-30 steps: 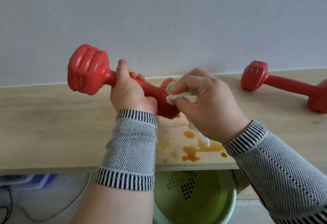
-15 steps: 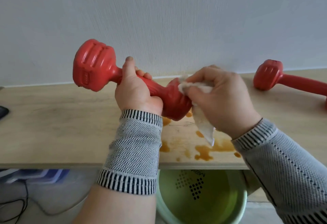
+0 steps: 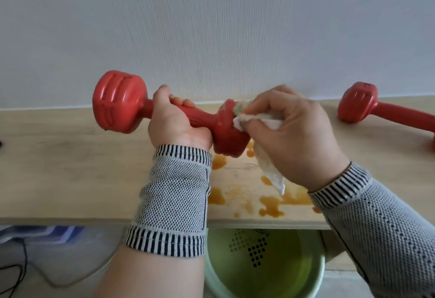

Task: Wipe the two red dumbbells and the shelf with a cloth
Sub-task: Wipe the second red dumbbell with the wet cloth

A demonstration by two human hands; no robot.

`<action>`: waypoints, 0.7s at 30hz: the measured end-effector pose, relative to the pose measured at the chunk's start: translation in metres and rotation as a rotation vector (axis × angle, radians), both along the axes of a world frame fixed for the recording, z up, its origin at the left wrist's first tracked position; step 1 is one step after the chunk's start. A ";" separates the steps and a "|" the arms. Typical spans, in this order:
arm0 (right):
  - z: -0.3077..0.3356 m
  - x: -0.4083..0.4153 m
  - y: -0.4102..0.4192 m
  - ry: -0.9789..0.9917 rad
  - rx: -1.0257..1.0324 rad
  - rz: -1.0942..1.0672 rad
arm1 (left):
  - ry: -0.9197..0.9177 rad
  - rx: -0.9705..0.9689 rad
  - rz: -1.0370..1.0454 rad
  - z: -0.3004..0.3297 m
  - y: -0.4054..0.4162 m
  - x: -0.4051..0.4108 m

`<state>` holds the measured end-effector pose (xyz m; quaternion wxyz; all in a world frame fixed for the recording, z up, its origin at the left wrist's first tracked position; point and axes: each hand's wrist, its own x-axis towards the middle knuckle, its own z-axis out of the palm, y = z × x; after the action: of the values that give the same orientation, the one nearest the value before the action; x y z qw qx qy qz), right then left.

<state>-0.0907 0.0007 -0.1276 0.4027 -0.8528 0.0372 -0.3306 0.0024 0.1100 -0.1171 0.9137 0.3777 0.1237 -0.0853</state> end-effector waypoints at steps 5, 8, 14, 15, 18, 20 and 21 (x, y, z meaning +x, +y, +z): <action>-0.004 -0.001 -0.003 -0.019 -0.028 0.023 | 0.077 -0.103 0.087 0.000 0.002 0.006; -0.006 -0.003 0.004 -0.048 -0.176 0.097 | 0.094 -0.132 0.062 -0.004 0.007 0.011; -0.004 0.006 -0.008 -0.032 0.083 0.028 | 0.063 -0.170 0.055 -0.004 0.001 0.006; -0.005 0.006 -0.009 -0.031 0.075 0.021 | 0.066 -0.154 0.067 -0.002 0.001 0.005; -0.007 0.001 -0.004 -0.027 -0.075 0.081 | 0.085 -0.132 0.089 -0.008 0.002 0.013; -0.009 -0.001 0.004 -0.039 -0.209 0.163 | 0.111 -0.154 0.098 -0.009 0.005 0.013; -0.011 -0.001 0.006 -0.045 -0.242 0.193 | 0.117 -0.184 0.091 -0.007 0.007 0.012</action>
<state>-0.0916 0.0063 -0.1385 0.3276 -0.8871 -0.0940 -0.3114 0.0141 0.1171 -0.1245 0.9386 0.2805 0.1857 -0.0768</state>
